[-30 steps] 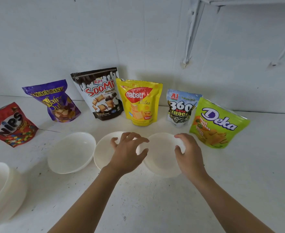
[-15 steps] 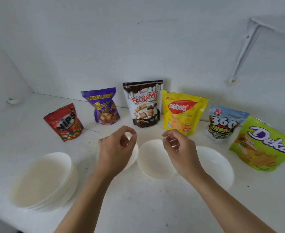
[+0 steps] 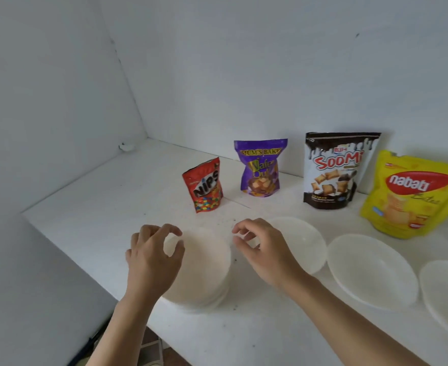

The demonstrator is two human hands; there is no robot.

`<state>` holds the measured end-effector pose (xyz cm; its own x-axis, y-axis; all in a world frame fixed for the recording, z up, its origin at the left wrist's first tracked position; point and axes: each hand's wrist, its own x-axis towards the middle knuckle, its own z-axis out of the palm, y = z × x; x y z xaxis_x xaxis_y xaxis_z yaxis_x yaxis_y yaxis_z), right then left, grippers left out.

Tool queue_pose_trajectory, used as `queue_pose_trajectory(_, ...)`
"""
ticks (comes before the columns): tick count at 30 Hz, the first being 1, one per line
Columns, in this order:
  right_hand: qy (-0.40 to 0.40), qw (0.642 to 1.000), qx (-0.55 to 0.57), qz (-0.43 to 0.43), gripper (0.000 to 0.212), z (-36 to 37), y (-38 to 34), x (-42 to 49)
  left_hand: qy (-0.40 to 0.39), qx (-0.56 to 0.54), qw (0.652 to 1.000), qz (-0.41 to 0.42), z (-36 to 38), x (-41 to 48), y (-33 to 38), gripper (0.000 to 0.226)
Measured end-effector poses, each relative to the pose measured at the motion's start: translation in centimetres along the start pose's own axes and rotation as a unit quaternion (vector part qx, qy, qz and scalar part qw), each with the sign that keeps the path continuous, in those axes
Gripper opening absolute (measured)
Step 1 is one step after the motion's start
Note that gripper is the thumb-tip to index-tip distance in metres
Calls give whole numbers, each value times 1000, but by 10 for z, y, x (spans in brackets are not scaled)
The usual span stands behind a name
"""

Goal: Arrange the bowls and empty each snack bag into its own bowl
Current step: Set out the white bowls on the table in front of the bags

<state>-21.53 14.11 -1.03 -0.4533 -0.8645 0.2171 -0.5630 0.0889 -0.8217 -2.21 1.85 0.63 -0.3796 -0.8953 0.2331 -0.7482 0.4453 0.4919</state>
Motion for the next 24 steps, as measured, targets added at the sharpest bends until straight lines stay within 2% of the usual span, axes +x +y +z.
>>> queue_pose_trajectory(4, -80, 994, -34, 62, 19, 37, -5, 0, -71, 15, 996, -44, 4, -1, -33, 20)
queue_pose_trajectory(9, -102, 983, -82, 127, 38, 54, -12, 5, -111, -71, 990, -42, 4, 3, -52, 34)
queue_pose_trajectory(14, -105, 980, -84, 144, 55, 59, -19, 14, -120, -125, 984, -47, 6, 22, -62, 47)
queue_pose_trajectory(20, -107, 981, -35, 157, 60, 61, -30, 37, -143, -188, 971, -35, 3, 47, -65, 52)
queue_pose_trajectory(24, -85, 978, 34, 187, 67, 63, -33, 47, -158, -185, 969, -34, -2, 62, -64, 58)
